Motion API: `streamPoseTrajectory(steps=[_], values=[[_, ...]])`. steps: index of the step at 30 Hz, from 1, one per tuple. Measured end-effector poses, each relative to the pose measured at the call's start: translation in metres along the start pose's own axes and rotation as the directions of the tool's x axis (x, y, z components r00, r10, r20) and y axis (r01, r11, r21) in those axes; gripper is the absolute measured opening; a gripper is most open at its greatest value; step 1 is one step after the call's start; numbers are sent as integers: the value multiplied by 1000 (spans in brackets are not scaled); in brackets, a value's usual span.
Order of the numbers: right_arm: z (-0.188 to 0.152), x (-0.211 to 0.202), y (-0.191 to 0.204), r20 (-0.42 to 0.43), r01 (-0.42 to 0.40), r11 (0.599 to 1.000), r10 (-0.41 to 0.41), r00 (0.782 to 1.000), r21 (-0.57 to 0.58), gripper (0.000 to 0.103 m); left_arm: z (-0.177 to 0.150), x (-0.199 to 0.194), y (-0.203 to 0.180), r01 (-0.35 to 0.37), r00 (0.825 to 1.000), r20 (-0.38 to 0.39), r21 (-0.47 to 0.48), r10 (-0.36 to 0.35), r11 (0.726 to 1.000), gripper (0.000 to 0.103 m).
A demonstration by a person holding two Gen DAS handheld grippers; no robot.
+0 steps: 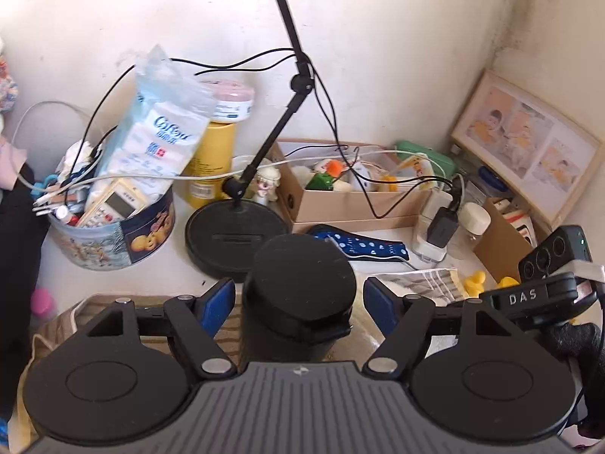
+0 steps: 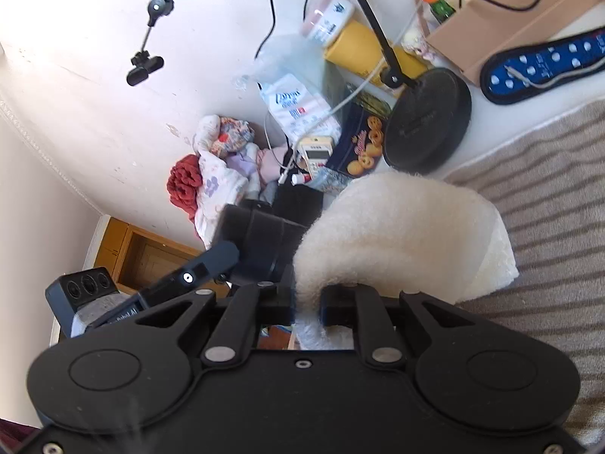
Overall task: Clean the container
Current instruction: 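Wipe the tumbler body with the towel in the right gripper, then wipe the tumbler lid again with the towel in the right gripper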
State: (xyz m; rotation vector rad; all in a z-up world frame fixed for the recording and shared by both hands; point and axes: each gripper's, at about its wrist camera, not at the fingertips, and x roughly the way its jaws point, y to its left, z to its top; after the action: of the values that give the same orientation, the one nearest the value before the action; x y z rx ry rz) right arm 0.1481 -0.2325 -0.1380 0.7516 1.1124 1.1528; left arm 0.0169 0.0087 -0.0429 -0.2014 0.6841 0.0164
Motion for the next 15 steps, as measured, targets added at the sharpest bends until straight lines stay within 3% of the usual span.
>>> streamPoseTrajectory(steps=[2,6,13,15], values=[[1,-2,3,15,0,1000,0,1000,-7,10,0,-1,-1,-1,1000,20,34,0,999,63],[3,-8,15,67,6,999,-3,998,-40,10,0,-1,2,44,999,14,90,-45,995,62],[14,-4,33,128,-136,990,139,982,-39,10,0,-2,11,105,994,-3,127,-106,986,62],[15,6,32,122,-141,990,143,982,-25,10,0,-3,12,118,993,-6,136,-118,984,62]])
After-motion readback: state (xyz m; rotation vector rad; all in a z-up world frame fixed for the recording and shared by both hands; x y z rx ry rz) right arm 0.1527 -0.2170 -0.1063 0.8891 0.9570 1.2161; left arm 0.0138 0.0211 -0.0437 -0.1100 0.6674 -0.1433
